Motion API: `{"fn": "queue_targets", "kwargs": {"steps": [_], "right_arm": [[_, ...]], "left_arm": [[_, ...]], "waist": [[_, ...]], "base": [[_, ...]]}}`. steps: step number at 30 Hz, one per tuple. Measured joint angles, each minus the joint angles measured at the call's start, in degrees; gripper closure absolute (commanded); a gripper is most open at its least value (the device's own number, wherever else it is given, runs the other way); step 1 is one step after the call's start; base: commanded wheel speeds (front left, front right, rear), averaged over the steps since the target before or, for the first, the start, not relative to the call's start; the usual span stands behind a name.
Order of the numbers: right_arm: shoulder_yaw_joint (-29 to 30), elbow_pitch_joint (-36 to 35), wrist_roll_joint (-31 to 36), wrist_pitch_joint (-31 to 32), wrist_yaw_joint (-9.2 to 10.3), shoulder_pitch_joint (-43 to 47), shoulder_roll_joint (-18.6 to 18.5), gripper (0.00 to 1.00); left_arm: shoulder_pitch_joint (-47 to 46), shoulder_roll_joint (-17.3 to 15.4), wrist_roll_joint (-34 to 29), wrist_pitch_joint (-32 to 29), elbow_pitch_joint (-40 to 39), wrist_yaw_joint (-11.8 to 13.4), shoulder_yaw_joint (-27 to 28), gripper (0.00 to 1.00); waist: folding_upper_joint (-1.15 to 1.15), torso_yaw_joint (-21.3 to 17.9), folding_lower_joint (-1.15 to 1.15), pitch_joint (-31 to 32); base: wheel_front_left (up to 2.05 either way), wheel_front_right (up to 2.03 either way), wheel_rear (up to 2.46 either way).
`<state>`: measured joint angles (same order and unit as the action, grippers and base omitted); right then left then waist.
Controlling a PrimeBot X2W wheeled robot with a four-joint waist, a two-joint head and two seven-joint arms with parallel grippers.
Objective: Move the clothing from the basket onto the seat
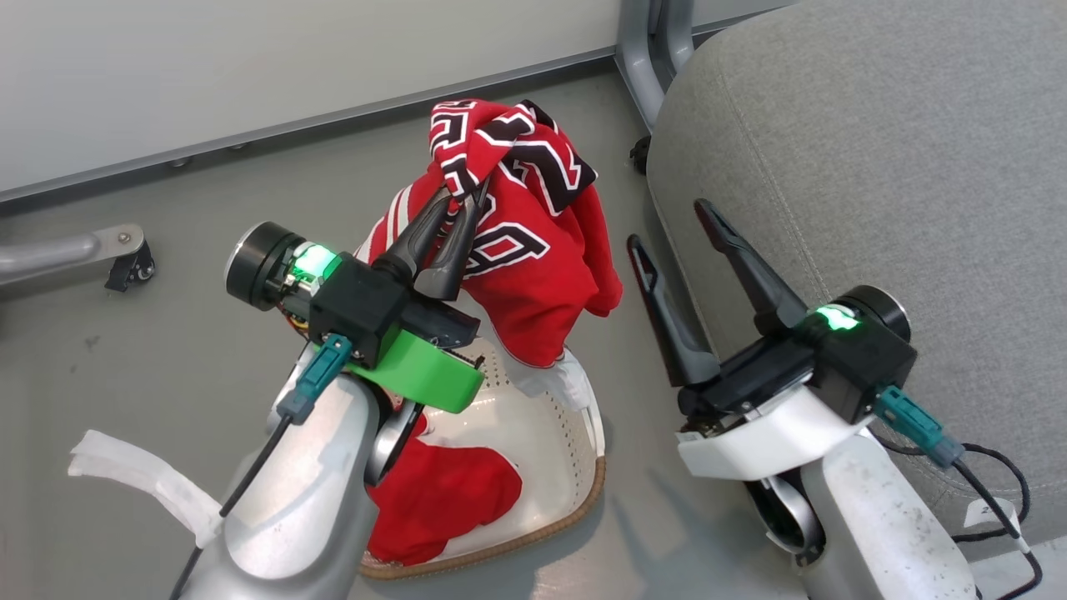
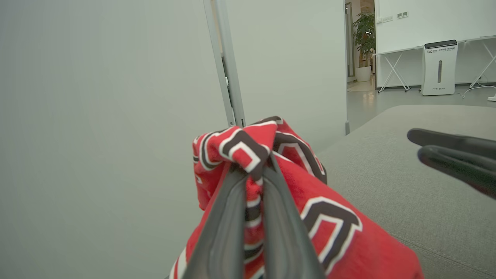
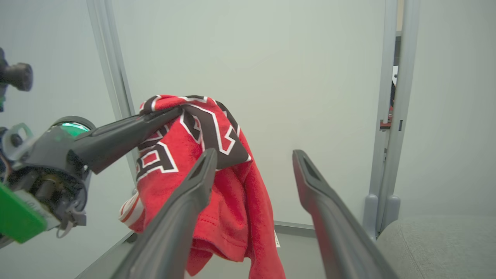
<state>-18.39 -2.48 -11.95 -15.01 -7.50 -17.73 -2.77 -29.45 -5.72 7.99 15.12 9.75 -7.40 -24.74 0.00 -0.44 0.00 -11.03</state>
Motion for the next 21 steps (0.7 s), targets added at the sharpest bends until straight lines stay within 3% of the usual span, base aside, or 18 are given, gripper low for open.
{"fn": "queue_targets", "kwargs": {"steps": [11,21], "right_arm": [[-9.5,2.9,0.4,0.0,0.00,-4.6,0.0,0.00],[-9.7,10.6,1.8,0.0,0.00,-7.7,0.0,0.00]], "left_arm": [[-0.9,1.0,0.0,0.0,0.4,0.0,-1.3,1.00],[-2.1,1.9,0.0,0.0,-0.5,0.0,-3.1,1.00]], "waist": [[0.00,0.8,0.00,-1.3],[0.00,2.6,0.00,-2.6]], "base": [[0.00,0.00,0.00],[0.00,0.00,0.00]]}}
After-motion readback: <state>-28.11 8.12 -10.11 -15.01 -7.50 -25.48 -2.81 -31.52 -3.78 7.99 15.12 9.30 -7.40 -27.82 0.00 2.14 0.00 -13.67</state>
